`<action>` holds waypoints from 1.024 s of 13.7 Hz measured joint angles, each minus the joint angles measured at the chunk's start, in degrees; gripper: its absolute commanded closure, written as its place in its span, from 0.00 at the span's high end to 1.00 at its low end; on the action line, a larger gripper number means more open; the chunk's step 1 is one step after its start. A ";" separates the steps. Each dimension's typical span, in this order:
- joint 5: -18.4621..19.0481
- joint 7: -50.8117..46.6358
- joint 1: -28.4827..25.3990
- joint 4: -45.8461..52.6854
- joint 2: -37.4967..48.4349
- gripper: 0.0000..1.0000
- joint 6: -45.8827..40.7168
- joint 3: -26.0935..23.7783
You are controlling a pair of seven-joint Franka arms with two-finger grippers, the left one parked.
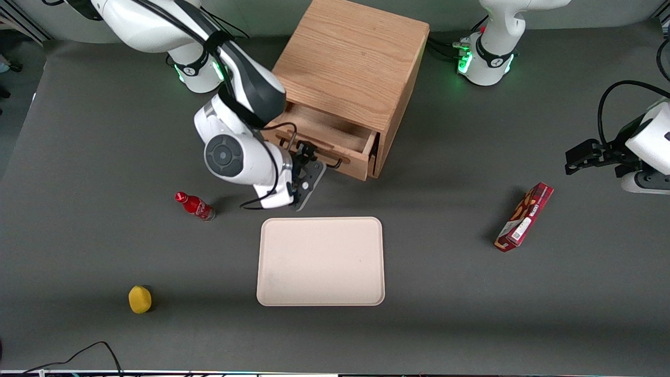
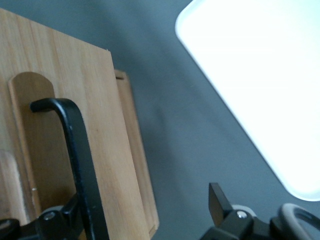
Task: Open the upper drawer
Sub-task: 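Pull the upper drawer outward from the cabinet with the right gripper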
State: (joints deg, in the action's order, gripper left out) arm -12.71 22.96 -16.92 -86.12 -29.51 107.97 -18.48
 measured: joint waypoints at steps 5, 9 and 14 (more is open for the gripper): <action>0.19 0.22 0.04 7.67 -4.12 1.00 -2.87 2.86; 0.55 1.78 0.05 14.52 -7.91 1.00 -4.81 5.07; 0.59 8.09 0.15 22.26 -9.94 1.00 -6.06 10.63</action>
State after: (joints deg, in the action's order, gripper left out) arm -12.13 31.05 -16.77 -63.86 -39.44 101.92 -7.85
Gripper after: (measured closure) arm 0.000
